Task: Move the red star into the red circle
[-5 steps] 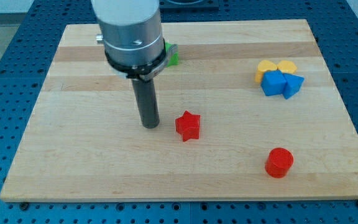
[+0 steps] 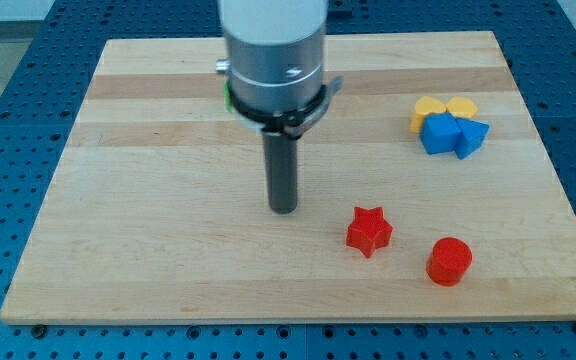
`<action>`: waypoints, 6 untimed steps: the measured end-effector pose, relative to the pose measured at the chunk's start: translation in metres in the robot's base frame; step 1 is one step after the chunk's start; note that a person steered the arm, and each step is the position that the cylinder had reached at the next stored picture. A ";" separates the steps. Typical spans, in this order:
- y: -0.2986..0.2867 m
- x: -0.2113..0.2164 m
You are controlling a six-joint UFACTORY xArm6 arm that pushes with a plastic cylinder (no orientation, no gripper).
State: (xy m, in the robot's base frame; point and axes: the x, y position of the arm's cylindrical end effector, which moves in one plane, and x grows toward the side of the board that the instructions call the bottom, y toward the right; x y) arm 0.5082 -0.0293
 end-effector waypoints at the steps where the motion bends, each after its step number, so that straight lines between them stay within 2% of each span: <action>1: 0.004 0.027; 2: 0.033 0.034; 4: 0.147 0.034; 5: 0.162 0.034; 6: 0.134 0.034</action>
State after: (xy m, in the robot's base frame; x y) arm 0.5421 0.1044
